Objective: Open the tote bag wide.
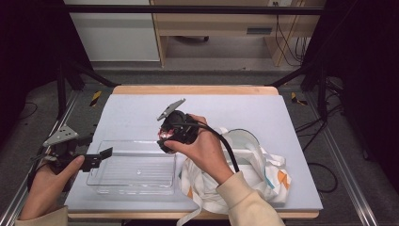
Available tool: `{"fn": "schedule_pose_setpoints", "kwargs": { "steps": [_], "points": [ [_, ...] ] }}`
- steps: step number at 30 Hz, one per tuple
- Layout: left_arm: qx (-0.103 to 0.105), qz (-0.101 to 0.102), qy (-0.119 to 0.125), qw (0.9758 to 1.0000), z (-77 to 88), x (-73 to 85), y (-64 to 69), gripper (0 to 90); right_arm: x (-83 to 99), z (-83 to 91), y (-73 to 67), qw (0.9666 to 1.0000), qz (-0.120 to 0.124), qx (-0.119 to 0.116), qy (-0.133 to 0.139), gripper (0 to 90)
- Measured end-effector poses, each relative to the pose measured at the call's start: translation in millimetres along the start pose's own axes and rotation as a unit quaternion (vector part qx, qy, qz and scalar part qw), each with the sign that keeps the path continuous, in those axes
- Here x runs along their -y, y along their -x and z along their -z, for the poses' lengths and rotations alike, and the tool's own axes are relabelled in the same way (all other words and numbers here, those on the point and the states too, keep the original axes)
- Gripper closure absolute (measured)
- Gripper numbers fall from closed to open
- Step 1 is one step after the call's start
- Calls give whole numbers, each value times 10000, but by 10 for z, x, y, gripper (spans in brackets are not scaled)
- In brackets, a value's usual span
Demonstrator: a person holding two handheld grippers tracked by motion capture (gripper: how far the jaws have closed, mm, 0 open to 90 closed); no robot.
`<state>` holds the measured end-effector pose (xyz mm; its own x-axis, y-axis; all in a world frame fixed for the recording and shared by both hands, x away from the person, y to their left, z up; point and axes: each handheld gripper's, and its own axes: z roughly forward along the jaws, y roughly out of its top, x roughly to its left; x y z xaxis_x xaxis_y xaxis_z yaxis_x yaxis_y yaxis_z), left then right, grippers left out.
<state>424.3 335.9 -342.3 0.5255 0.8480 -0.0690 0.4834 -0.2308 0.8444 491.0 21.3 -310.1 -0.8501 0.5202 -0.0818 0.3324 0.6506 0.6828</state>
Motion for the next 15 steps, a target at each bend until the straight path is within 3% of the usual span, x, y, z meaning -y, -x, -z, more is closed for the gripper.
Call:
{"fn": "schedule_pose_setpoints", "kwargs": {
  "steps": [15],
  "points": [
    [11,-17,-25,10000,-16,6,0,94,32,-137,-151,9998,84,-154,-12,256]
  ]
}}
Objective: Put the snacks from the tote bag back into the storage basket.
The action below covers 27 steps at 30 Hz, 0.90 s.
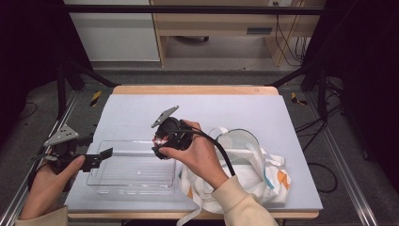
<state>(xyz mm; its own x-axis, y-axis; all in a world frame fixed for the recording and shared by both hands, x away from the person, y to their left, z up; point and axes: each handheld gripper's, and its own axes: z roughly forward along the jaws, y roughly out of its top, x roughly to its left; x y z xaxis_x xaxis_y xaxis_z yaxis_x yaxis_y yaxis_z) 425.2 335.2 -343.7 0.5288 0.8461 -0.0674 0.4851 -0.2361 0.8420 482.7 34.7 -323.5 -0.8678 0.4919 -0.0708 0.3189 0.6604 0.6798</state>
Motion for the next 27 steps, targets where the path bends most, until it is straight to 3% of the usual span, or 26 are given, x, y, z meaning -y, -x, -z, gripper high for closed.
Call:
{"fn": "schedule_pose_setpoints", "kwargs": {
  "steps": [27],
  "points": [
    [-3,21,13,10000,16,3,-17,94,97,-141,-155,9998,119,-158,-88,256]
  ]
}}
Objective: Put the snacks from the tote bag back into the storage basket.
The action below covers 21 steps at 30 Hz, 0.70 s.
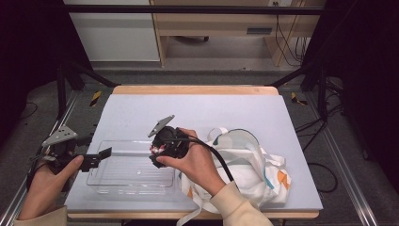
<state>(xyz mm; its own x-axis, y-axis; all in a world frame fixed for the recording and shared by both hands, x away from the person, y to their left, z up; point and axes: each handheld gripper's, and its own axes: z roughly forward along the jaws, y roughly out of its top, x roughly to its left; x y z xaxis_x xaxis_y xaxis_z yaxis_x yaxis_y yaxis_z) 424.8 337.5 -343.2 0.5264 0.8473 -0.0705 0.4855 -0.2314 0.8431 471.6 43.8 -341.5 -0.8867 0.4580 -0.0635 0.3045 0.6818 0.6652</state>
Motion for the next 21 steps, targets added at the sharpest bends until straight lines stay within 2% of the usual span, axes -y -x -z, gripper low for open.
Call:
{"fn": "schedule_pose_setpoints", "kwargs": {
  "steps": [9,21],
  "points": [
    [-12,-1,1,10000,5,2,-8,94,30,-121,-36,9999,37,-42,-88,257],
    [-23,10,-7,10000,4,6,-19,94,81,-201,-39,9998,26,-49,-209,256]
  ]
}}
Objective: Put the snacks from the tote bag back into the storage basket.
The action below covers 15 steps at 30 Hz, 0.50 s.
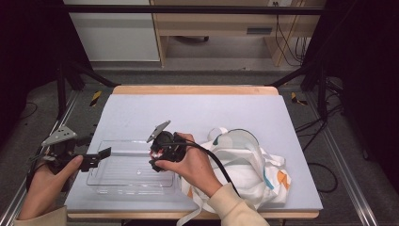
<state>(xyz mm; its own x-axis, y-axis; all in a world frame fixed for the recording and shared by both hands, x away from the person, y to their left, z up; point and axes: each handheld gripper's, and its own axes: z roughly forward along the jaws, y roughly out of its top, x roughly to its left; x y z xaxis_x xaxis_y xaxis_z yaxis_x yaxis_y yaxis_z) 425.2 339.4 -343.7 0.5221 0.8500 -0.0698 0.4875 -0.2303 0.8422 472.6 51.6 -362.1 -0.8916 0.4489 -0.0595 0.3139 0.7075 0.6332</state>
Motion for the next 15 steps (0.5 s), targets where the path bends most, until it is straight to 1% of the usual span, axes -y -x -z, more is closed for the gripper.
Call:
{"fn": "schedule_pose_setpoints", "kwargs": {
  "steps": [8,15],
  "points": [
    [6,1,4,10000,2,1,-1,94,28,-57,19,10000,6,-28,-32,256],
    [10,-11,-8,10000,-6,0,7,94,47,-118,17,9999,21,-2,-103,256]
  ]
}}
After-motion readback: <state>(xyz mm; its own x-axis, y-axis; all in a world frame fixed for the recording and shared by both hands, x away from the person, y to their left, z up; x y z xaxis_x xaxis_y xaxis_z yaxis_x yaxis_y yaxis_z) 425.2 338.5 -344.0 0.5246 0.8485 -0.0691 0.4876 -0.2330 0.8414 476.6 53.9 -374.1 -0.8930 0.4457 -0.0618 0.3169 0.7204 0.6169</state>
